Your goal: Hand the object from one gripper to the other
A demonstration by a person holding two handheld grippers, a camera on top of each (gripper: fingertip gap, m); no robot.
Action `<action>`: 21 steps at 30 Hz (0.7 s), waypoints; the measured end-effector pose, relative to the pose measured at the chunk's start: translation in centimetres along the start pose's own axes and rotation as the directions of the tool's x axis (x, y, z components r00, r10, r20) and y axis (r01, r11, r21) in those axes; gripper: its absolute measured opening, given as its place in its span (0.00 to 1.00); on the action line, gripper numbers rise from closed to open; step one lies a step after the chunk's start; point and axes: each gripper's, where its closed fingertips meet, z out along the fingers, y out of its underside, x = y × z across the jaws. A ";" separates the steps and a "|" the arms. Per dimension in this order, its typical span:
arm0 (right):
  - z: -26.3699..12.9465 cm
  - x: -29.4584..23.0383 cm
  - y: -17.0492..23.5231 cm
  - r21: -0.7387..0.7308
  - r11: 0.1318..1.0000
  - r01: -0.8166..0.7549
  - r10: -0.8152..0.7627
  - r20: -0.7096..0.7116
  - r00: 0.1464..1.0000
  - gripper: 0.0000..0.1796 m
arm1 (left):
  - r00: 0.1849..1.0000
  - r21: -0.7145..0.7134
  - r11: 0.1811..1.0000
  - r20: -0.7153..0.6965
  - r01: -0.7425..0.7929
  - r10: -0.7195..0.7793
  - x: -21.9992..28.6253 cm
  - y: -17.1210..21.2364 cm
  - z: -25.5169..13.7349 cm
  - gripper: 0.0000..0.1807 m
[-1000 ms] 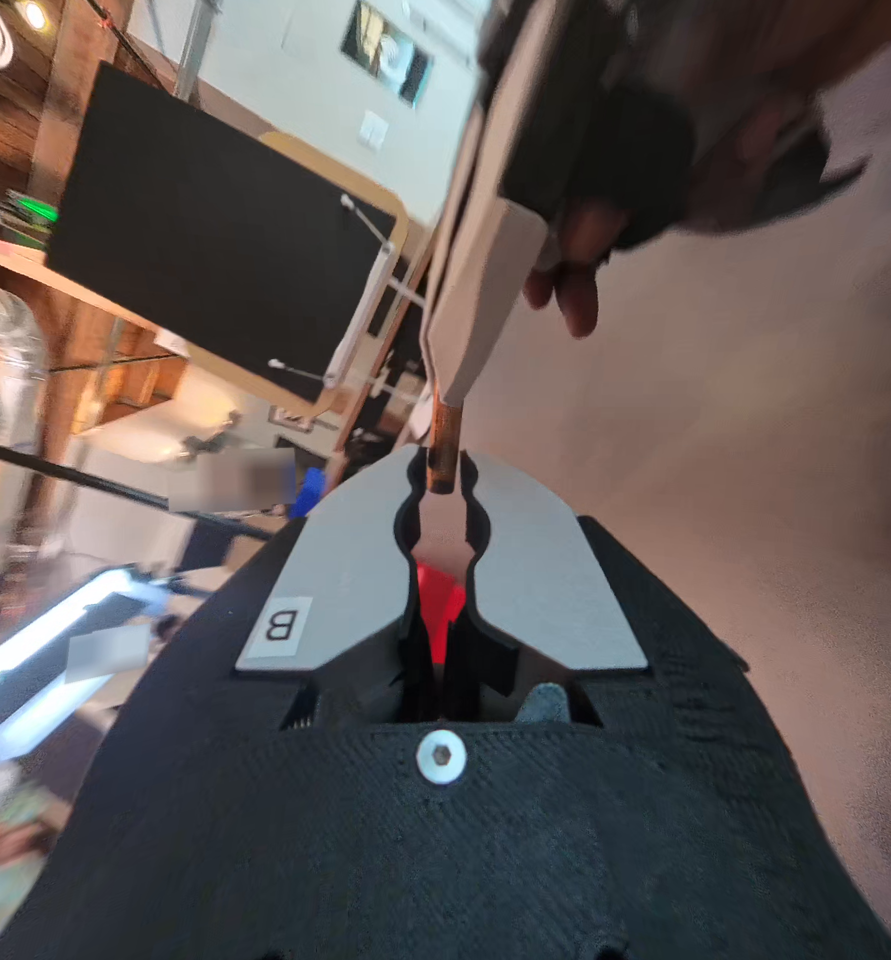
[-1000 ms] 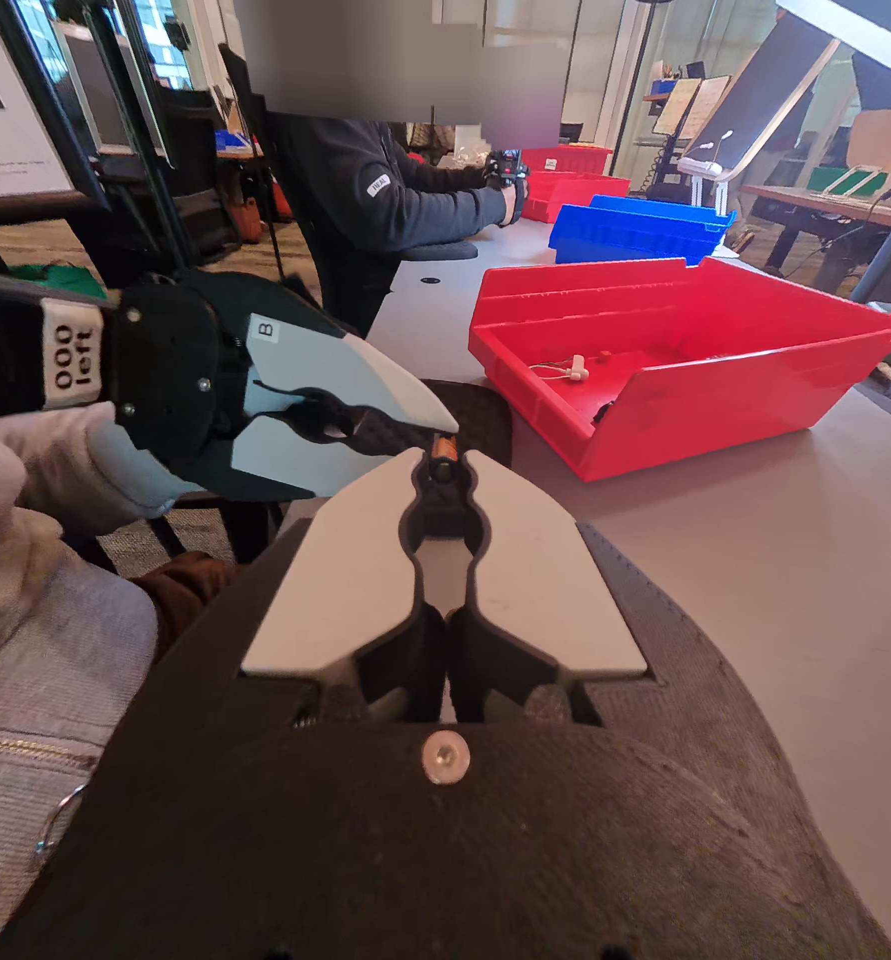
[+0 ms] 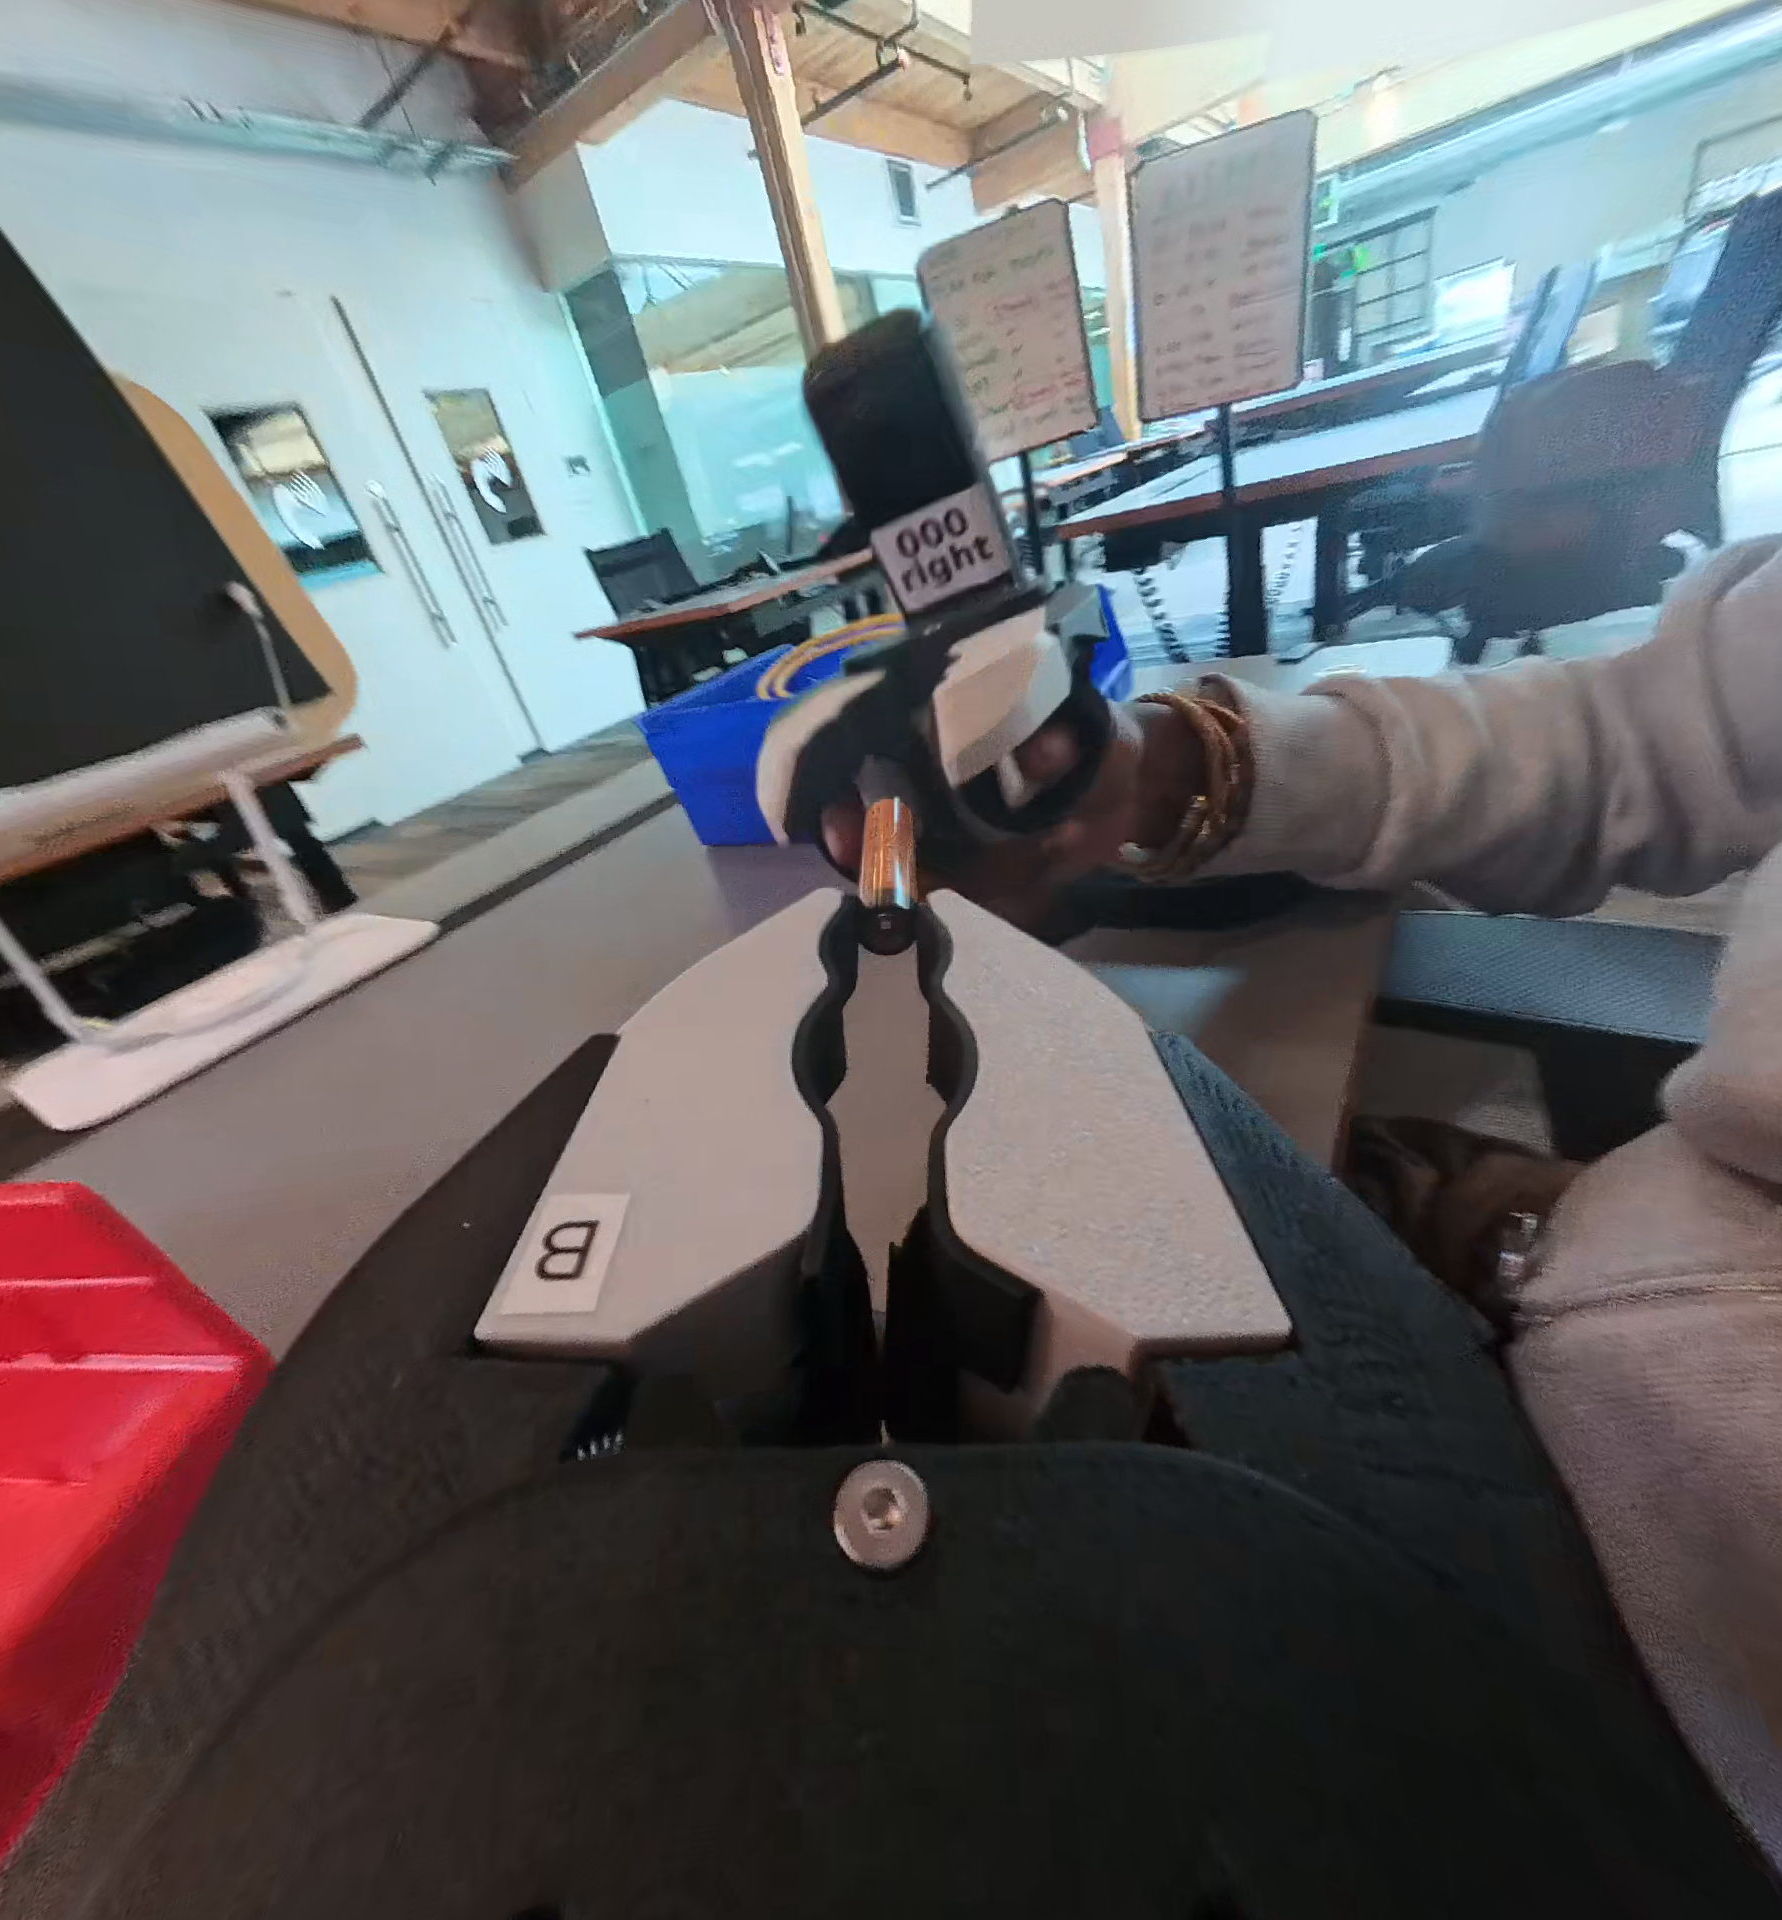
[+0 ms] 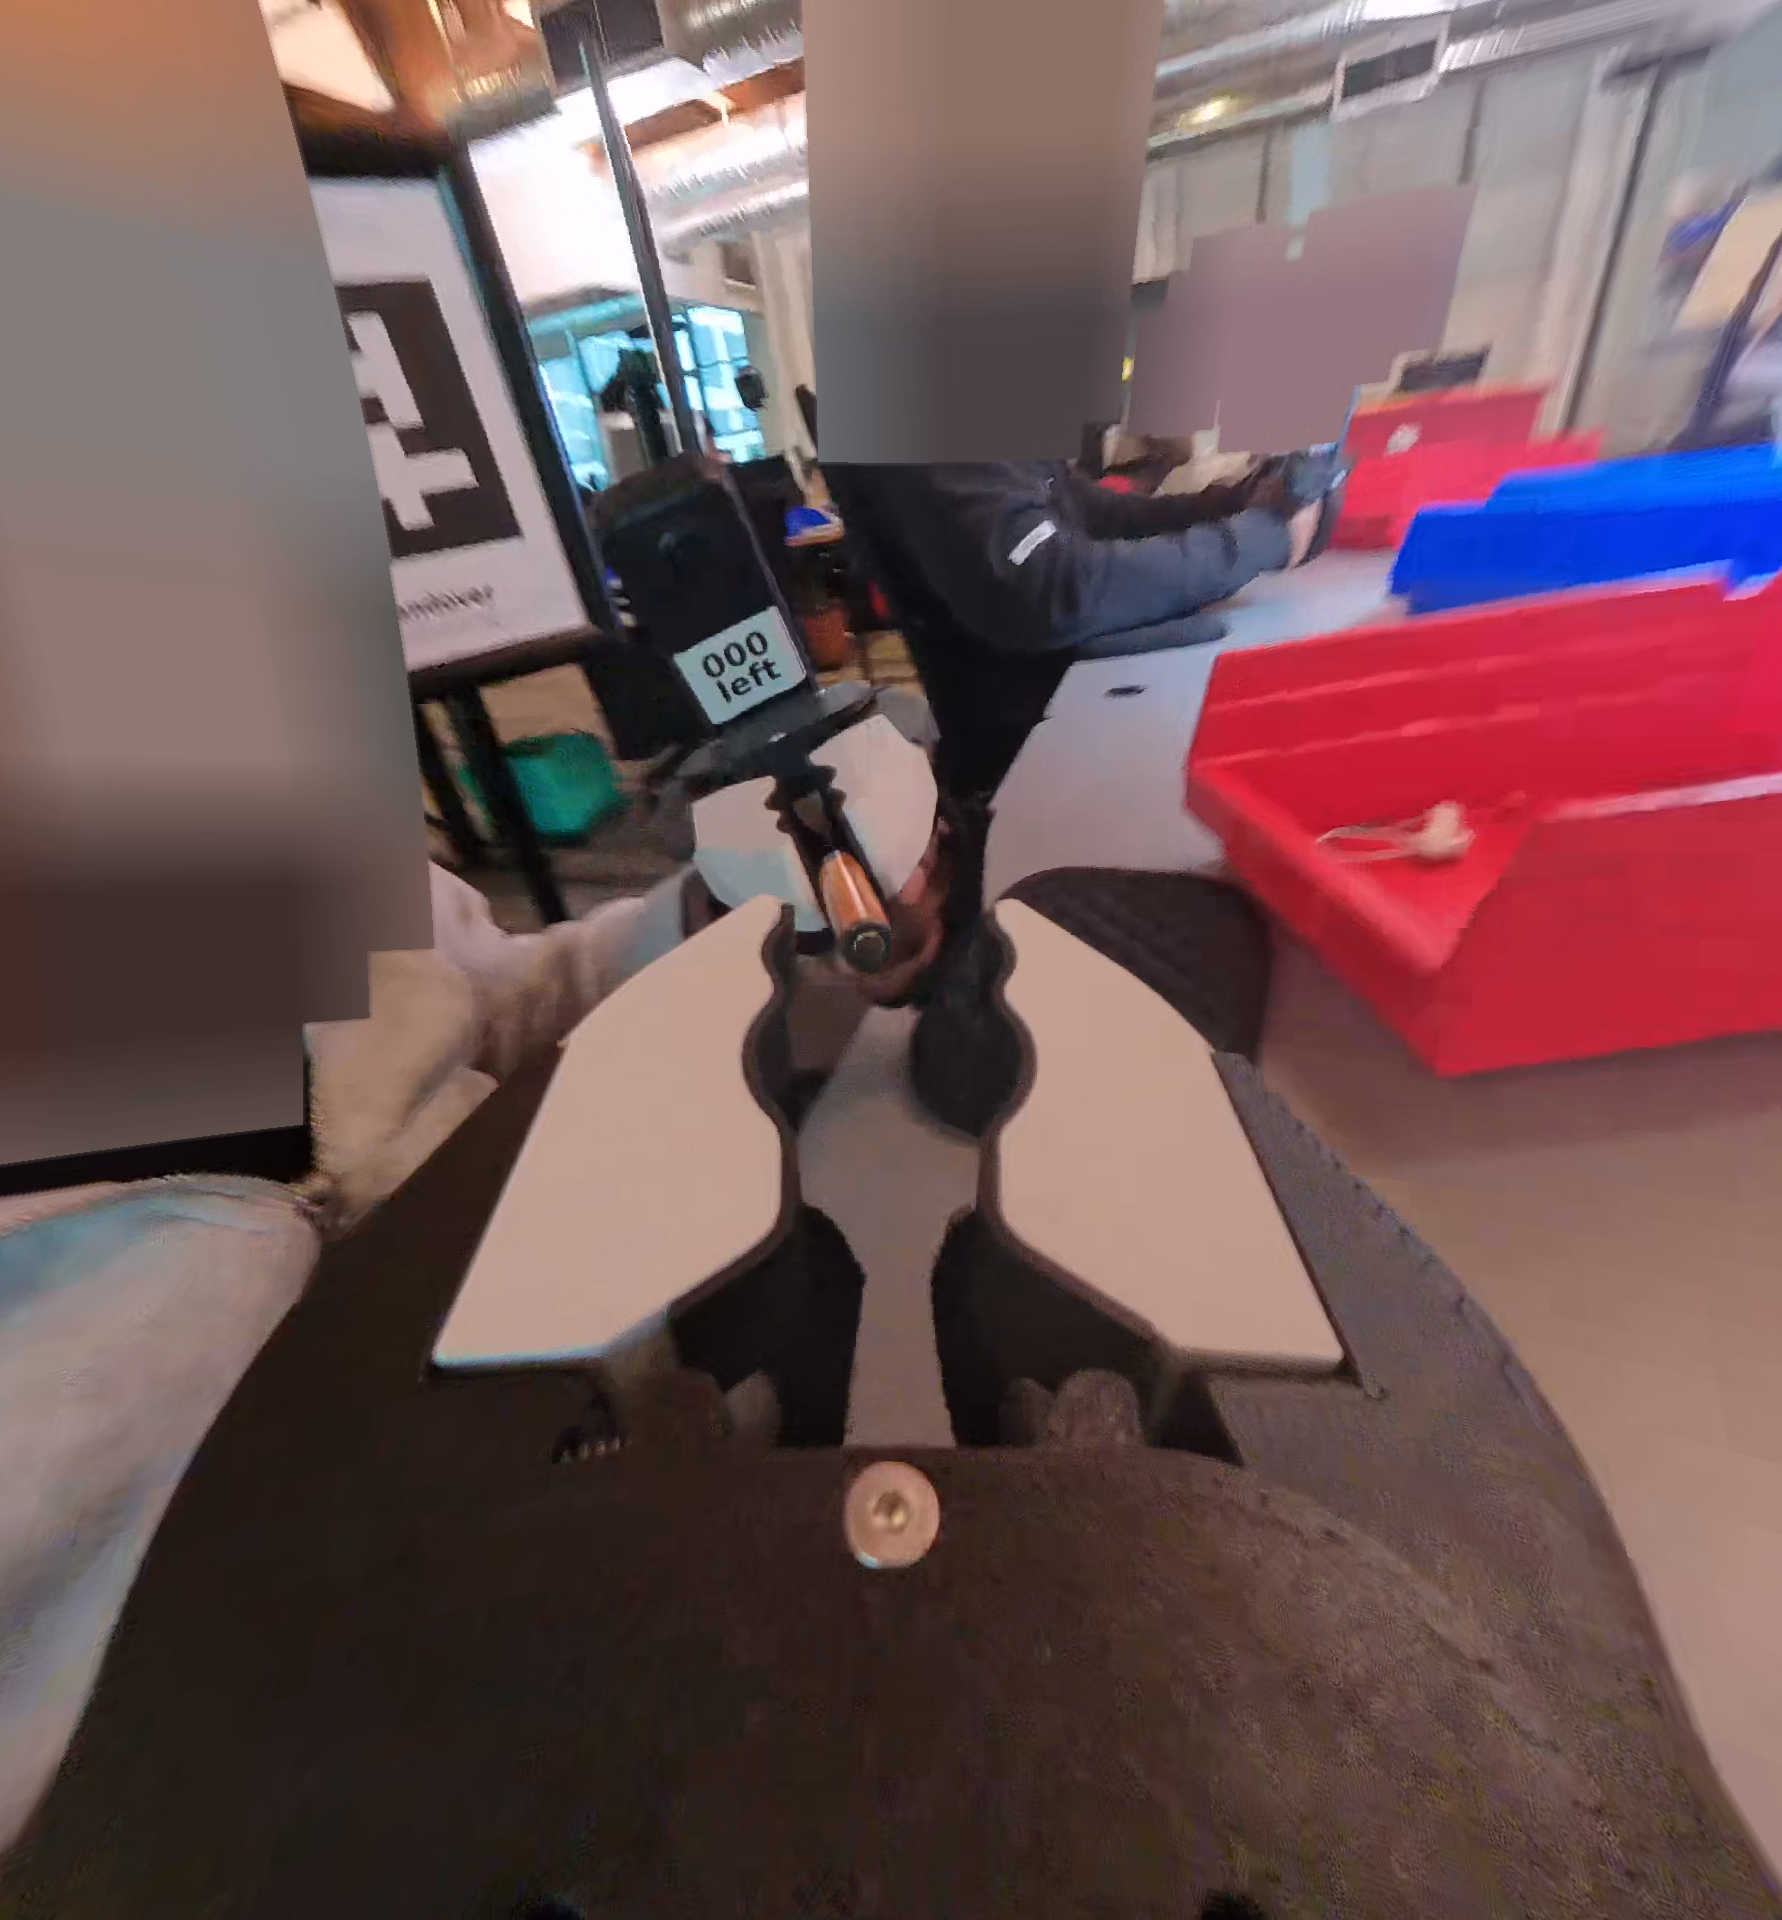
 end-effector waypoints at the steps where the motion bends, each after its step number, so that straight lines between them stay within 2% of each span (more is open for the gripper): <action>1: -0.2 -0.1 -0.3 0.003 0.997 0.078 -0.078 -0.027 0.997 0.19 | 0.999 -0.013 0.999 -0.021 0.030 -0.030 0.1 0.2 -0.1 0.06; 4: -0.4 -0.8 -1.0 0.014 0.973 0.229 -0.228 -0.061 0.972 0.19 | 0.996 -0.032 0.997 -0.063 0.068 -0.070 0.4 0.5 -0.3 0.06; 8: -0.2 -1.2 -0.3 -0.034 0.944 0.328 -0.330 -0.059 0.942 0.19 | 0.981 -0.044 0.988 -0.127 0.145 -0.149 1.1 0.8 -0.2 0.06; 12: 0.4 -1.4 0.8 -0.105 0.894 0.437 -0.445 -0.070 0.893 0.17 | 0.979 -0.055 0.989 -0.148 0.136 -0.143 1.5 1.2 -0.2 0.06; 15: 0.6 -1.4 1.3 -0.122 0.897 0.425 -0.434 -0.057 0.899 0.12 | 0.983 -0.062 0.993 -0.147 0.105 -0.114 1.6 1.4 -0.1 0.06; 18: 0.7 -1.8 1.5 -0.109 0.911 0.398 -0.402 -0.019 0.915 0.12 | 0.984 -0.071 0.992 -0.138 0.104 -0.113 1.4 1.5 -0.1 0.06; 21: 0.7 -2.1 2.0 -0.144 0.861 0.488 -0.494 -0.007 0.869 0.15 | 0.977 -0.034 0.990 -0.158 0.136 -0.140 1.5 1.0 -0.3 0.06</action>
